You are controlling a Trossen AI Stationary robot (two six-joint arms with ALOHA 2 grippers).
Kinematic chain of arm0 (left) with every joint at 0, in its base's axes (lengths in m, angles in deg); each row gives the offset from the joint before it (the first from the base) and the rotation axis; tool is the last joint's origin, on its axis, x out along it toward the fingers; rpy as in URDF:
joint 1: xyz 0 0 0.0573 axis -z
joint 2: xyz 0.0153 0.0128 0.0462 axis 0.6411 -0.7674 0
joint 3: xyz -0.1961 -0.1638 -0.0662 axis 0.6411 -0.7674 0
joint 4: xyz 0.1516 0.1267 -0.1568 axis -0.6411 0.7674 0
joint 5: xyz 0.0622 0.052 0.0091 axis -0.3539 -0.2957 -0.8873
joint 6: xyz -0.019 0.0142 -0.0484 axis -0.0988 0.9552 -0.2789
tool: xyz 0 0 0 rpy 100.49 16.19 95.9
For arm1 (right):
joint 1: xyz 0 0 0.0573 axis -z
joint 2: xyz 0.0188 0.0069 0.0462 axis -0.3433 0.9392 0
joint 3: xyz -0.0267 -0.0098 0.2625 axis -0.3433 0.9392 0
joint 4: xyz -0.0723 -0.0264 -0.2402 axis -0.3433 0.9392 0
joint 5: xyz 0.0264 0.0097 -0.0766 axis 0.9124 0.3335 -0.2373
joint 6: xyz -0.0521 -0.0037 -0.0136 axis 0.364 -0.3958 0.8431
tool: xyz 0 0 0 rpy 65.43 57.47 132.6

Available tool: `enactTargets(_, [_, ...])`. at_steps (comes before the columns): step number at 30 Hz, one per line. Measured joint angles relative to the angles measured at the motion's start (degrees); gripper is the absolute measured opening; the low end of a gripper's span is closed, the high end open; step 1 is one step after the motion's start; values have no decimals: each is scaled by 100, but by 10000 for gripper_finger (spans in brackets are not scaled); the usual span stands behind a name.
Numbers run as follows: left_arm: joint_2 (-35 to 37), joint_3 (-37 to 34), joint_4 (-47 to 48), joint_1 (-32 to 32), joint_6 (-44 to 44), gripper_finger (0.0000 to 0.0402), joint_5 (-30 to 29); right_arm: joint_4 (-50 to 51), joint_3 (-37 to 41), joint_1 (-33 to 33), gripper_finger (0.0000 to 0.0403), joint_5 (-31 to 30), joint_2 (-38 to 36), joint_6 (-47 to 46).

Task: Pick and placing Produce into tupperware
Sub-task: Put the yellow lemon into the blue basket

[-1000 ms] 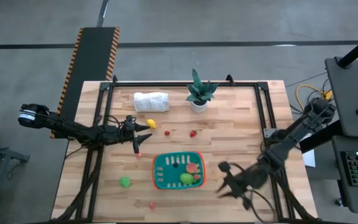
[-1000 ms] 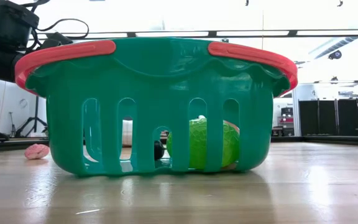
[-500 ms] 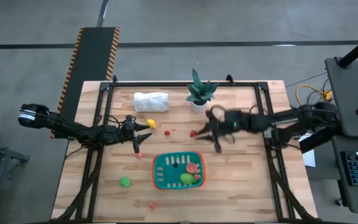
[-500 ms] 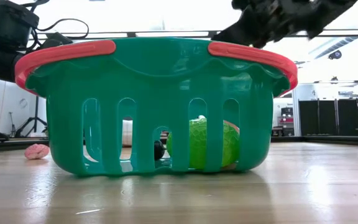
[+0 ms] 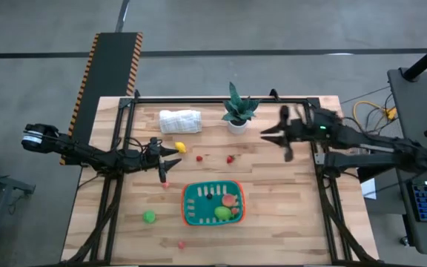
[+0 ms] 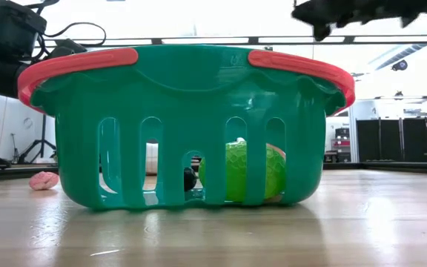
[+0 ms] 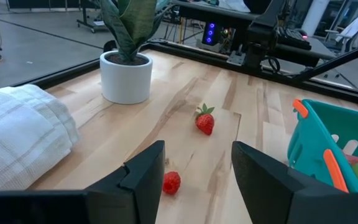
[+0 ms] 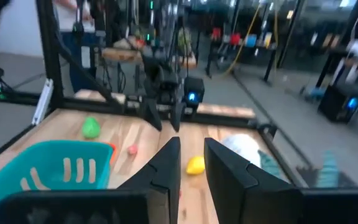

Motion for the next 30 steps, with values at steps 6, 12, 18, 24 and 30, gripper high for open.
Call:
enactTargets(6, [-1, 0, 0, 0, 11, 173, 0, 96, 1005, 2, 63, -2, -1785, -223])
enactTargets(12, [-1, 0, 0, 1, 52, 173, -2, 462, 1776, 2, 63, -4, -2994, -725])
enactTargets(18, [0, 0, -8, -1, 52, 173, 0, 1272, 2095, -3, 63, -22, -3983, -1229])
enactTargets(24, [-1, 0, -40, 1, 52, 173, 1, 1310, 2286, -11, 63, -790, -4371, -1197])
enactTargets(30, [-1, 0, -79, 1, 33, 173, 6, 1320, 2354, -13, 63, -1082, -4151, -847])
